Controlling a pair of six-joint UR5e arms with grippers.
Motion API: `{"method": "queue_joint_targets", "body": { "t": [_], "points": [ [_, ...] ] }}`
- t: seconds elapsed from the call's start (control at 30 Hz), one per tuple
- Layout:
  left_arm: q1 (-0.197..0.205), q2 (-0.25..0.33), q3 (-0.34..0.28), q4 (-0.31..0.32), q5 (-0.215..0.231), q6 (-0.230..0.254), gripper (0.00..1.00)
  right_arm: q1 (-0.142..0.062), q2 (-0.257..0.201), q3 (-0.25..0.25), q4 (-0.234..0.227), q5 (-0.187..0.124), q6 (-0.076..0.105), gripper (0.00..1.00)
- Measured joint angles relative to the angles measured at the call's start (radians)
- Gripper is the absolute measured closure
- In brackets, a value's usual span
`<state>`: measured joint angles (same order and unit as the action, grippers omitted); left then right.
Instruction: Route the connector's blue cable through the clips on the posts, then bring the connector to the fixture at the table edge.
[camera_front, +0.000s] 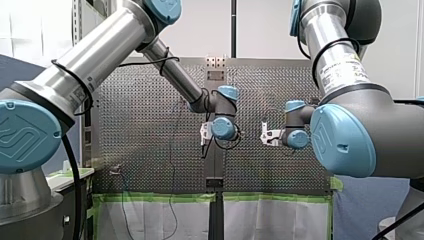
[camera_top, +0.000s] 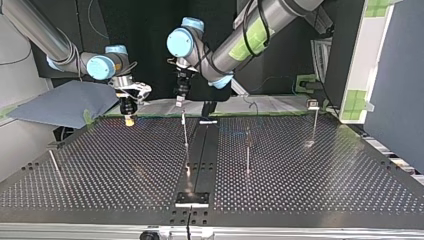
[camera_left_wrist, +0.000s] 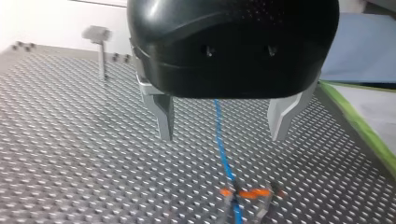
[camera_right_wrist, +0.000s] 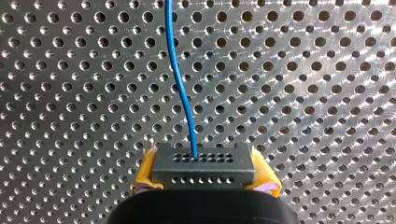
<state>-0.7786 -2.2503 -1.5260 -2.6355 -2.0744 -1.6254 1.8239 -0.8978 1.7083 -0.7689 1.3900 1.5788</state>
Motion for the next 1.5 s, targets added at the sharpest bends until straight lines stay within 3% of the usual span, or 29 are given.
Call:
{"method": "queue_joint_targets", "body": {
  "t": [0.57, 0.8, 1.5],
  "points": [
    [0.000, 0.134, -0.134, 0.134, -0.063, -0.132, 0.00, -0.001, 0.000, 0.000, 0.005, 0.000, 0.010, 1.00],
    [0.004, 0.191, -0.191, 0.191, -0.067, -0.186, 0.00, -0.001, 0.000, 0.000, 0.008, 0.000, 0.010, 1.00],
    [0.022, 0.380, -0.380, 0.380, 0.011, -0.296, 0.00, -0.001, 0.000, 0.000, 0.008, 0.000, 0.011, 1.00]
  ]
}}
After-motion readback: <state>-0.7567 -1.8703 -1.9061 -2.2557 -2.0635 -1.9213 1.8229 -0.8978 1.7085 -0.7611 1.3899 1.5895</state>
